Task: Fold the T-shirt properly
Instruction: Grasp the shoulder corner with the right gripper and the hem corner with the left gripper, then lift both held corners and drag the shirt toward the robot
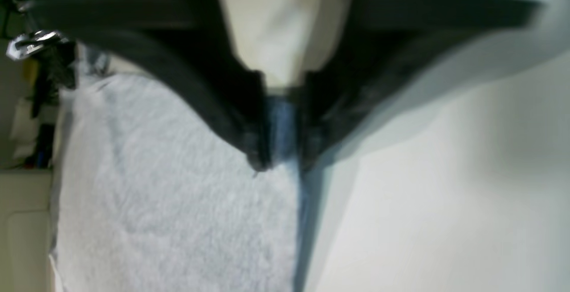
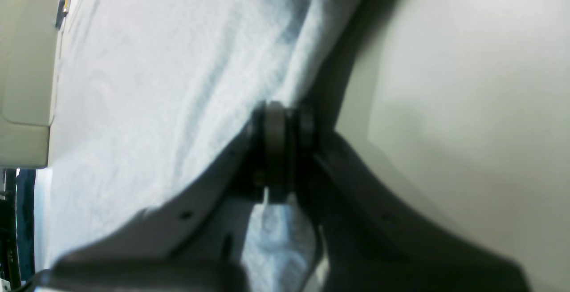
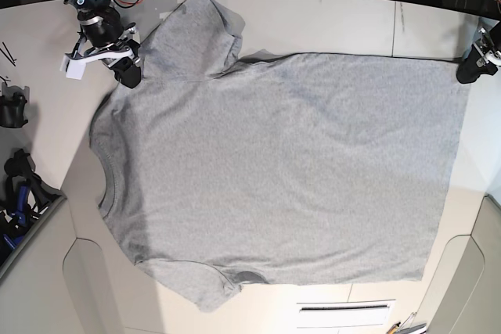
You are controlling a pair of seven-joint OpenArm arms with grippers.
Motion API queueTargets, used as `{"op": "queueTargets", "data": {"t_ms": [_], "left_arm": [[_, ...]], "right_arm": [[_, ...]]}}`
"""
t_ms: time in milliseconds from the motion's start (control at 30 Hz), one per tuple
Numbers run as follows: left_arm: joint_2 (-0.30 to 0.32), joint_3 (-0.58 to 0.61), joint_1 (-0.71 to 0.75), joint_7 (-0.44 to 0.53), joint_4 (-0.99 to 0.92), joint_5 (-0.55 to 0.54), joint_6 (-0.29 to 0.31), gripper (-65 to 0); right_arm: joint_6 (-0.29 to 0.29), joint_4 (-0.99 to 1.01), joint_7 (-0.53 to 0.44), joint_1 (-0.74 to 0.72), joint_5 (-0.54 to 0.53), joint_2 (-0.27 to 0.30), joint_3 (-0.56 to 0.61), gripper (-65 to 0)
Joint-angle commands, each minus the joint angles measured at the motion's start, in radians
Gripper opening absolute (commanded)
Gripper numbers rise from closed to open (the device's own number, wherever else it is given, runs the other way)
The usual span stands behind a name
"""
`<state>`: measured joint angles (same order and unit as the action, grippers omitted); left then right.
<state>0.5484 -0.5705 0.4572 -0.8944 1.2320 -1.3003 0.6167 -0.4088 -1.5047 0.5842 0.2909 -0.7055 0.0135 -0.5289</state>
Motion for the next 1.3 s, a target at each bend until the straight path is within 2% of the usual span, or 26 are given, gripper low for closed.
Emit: {"op": "queueTargets", "data": {"t_ms": [0,33,200,433,667,867,1067,1267], "left_arm": [[0.018,-0.004,0.006,-0.009,0.006,0.003,-0.002,-60.4],[0.018,-0.004,0.006,-0.004,0.006,0.004,0.002,-64.4],[0.024,-0.004,0.012,-0.010,0.006,0.001,0.060,-65.0],[0.066,-0.017,0.043,-0.026,0.006,-0.029,0.063,-65.0],[0.073,-0.090,0.079,-0.053,0.006,-0.075,0.081,-65.0],[0.112,-0.094,0.129,-0.074,0.006,-0.116,0.081,-65.0],[0.151,-0.100,0.179,-0.106,0.006,-0.183,0.081,-65.0],[0.183,-0.100,0.212,-0.132,0.006,-0.183,0.081,-65.0]], "right_arm": [[-0.011,-0.010,0.000,0.000,-0.008,0.003,-0.002,-65.0],[-0.011,-0.012,0.001,0.000,-0.008,0.003,-0.002,-65.0],[-0.011,-0.065,0.053,0.001,-0.003,0.003,-0.002,-65.0],[-0.011,-0.185,0.110,0.026,0.033,0.006,-0.002,-65.0],[-0.011,-0.335,0.118,0.144,0.047,0.006,-0.002,-65.0],[-0.011,-0.438,0.126,0.243,0.055,0.008,-0.004,-65.0],[-0.011,-0.498,0.173,0.317,0.054,0.009,-0.033,-65.0],[-0.010,-0.551,0.201,0.386,0.035,0.008,-0.079,-65.0]]}}
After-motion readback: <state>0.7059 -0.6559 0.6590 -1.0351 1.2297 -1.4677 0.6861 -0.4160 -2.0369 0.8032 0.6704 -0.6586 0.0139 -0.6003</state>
